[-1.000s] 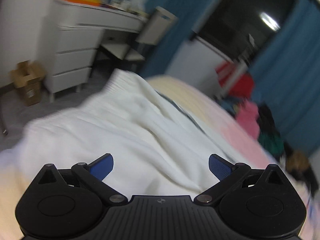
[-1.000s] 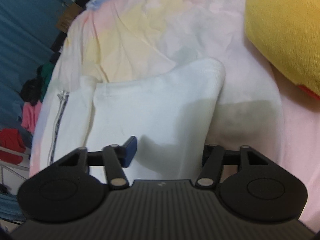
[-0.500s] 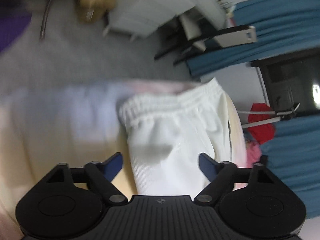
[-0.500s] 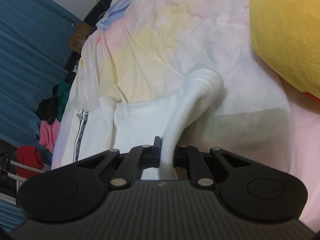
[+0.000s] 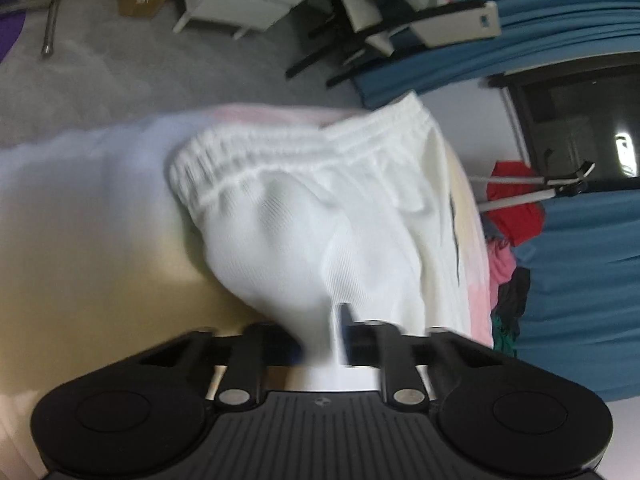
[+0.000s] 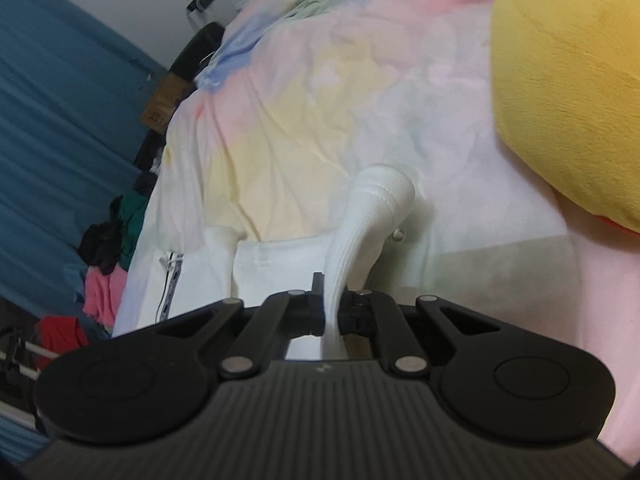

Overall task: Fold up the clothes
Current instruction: 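Grasp the elastic waistband with the left gripper while the right gripper pinches the leg, then lift the waistband with the left gripper while the right gripper lifts the leg cuff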

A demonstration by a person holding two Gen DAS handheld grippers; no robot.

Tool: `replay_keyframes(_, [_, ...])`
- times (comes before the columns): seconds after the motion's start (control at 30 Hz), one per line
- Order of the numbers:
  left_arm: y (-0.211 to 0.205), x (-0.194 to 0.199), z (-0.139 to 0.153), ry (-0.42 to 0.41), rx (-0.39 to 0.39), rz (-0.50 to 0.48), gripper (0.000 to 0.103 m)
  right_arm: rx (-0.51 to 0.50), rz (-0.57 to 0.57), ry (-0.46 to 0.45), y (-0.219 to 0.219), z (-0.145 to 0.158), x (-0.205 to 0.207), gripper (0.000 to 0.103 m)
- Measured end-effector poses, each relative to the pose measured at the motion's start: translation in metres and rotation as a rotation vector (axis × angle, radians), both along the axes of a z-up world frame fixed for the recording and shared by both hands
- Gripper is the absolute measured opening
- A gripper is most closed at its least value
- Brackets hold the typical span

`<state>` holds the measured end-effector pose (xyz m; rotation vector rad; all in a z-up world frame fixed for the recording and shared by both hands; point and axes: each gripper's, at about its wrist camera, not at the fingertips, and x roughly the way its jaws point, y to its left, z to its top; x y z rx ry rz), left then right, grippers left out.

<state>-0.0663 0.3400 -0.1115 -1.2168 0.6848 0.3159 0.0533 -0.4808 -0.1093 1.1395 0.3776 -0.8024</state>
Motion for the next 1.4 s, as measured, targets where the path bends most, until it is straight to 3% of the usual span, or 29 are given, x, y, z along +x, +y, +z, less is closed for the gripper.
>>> replay_keyframes(0.23, [-0.004, -0.023, 0.035, -0.161, 0.077, 0.02, 0.007, -0.077, -0.037, -0.068, 0.003, 0.019, -0.018, 0.005])
replay_keyframes(0.43, [-0.001, -0.02, 0.084, -0.248, 0.128, -0.024, 0.007, -0.209, -0.013, -0.154, 0.005, 0.058, -0.02, 0.005])
replay_keyframes(0.6, [-0.003, 0.061, 0.12, -0.256, 0.167, -0.055, 0.007, -0.33, 0.066, -0.169, 0.007, 0.098, 0.05, 0.005])
replay_keyframes(0.7, [-0.003, 0.123, 0.125, -0.244, 0.179, -0.036, 0.008, -0.408, 0.108, -0.141, 0.012, 0.116, 0.12, 0.005])
replay_keyframes(0.83, [-0.006, 0.226, 0.111, -0.179, 0.212, -0.026, 0.008, -0.432, 0.151, -0.059, 0.017, 0.106, 0.223, 0.005])
replay_keyframes(0.97, [-0.009, 0.323, 0.071, -0.106, 0.22, 0.007, 0.008, -0.498, 0.202, 0.052, 0.024, 0.07, 0.319, 0.005])
replay_keyframes(1.1, [-0.013, 0.392, 0.02, -0.002, 0.258, 0.01, 0.009, -0.497, 0.237, 0.141, 0.025, 0.016, 0.377, 0.006])
replay_keyframes(1.17, [-0.014, 0.405, 0.008, 0.016, 0.276, 0.0, 0.011, -0.481, 0.245, 0.151, 0.022, -0.006, 0.39, 0.006])
replay_keyframes(1.27, [-0.017, 0.406, 0.004, 0.001, 0.295, -0.022, 0.014, -0.484, 0.287, 0.135, 0.021, -0.017, 0.391, 0.008])
replay_keyframes(1.4, [-0.026, 0.383, 0.015, -0.061, 0.326, -0.063, 0.04, -0.434, 0.319, 0.088, 0.019, -0.01, 0.374, 0.018])
